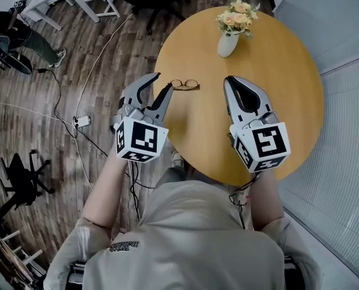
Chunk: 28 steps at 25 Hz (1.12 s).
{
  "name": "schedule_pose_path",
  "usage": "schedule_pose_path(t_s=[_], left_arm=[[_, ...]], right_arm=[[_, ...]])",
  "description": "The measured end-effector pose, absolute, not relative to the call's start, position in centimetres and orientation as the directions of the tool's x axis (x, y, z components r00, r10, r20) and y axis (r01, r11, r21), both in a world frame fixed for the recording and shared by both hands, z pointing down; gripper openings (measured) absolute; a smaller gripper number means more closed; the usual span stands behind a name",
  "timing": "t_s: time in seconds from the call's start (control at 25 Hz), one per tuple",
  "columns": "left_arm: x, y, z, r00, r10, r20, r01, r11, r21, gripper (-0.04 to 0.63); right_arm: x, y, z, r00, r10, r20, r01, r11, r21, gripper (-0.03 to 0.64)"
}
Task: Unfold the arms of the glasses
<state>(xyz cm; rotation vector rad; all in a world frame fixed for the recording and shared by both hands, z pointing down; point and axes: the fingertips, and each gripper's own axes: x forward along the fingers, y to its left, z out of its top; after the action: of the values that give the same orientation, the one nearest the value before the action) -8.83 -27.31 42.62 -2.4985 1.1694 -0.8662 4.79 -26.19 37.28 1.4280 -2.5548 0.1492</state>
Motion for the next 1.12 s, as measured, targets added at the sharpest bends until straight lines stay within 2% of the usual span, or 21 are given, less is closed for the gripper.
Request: schedule_pose_path(t_s=[0.4, 0.8, 1.12], left_arm=[[-8.3, -30.8, 49.6, 0.466, -0.740, 0.484, -0.576, -0.669, -0.469, 0.143], [-7.5, -32.2, 57.5, 0.423, -0.671, 0.608, -0.484, -0.735, -0.475, 0.143], [-6.4, -32.5, 63.0, 0.416, -0.630, 0.656, -0.422, -0.773, -0.475, 0.143]], right_arm=[[3.6, -29.9, 43.2, -0.501, -0.785, 0.365, -0.808, 0.575, 0.129, 0.035], [4.1, -33.3, 48.6, -0.484, -0.759, 0.436, -0.816, 0.571, 0.087, 0.035], [3.2, -33.2, 53.2, -0.481, -0.724, 0.495, -0.822, 0.568, 0.032, 0.035]])
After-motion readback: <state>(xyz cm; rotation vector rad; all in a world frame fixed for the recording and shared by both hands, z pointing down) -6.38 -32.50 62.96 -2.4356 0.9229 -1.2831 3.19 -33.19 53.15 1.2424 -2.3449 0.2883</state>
